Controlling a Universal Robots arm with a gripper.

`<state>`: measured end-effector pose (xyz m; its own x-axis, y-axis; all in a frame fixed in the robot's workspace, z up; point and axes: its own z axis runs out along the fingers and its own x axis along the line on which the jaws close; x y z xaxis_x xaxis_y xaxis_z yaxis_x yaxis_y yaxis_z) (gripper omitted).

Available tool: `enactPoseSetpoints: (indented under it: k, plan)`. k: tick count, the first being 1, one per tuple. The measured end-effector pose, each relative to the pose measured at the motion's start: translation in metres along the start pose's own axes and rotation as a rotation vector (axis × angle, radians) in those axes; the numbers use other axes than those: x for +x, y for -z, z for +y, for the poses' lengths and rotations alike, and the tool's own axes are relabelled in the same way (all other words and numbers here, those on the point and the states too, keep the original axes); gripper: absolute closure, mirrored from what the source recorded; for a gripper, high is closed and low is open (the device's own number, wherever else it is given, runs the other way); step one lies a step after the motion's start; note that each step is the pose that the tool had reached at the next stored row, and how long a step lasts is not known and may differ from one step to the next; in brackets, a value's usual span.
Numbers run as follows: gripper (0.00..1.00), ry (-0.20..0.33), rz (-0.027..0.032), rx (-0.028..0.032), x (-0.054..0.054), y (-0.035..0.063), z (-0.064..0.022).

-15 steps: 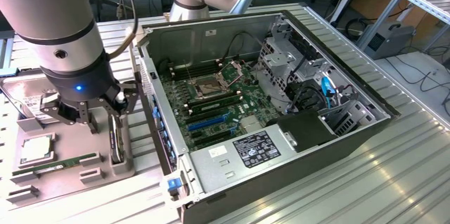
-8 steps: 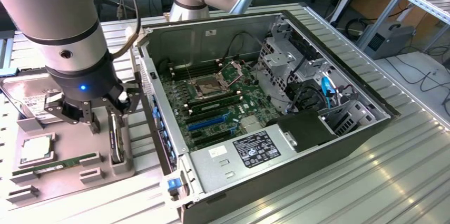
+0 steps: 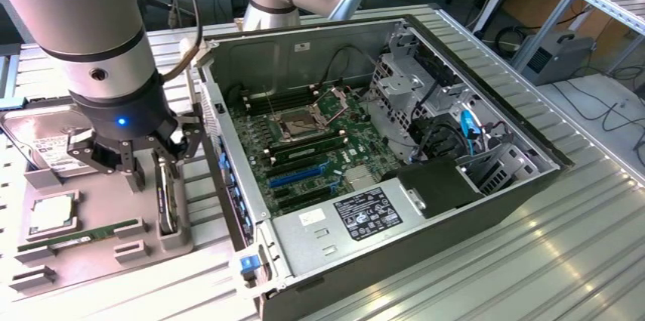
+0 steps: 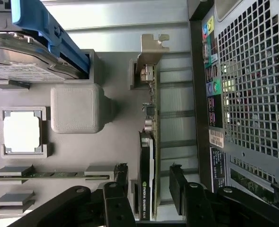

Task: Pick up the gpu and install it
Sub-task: 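Pick up the gpu and move the gpu toward the slot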

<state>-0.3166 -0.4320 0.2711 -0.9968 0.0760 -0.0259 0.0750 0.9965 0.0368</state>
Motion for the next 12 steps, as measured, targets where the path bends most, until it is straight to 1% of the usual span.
enactPoseSetpoints:
  k: [7,12]
  plan:
    - [0.52,0.000,-0.0002,0.0031,0.001,-0.0088,0.0068]
    - [0.52,0.000,-0.0005,0.0076,0.002,-0.0142,0.0148]
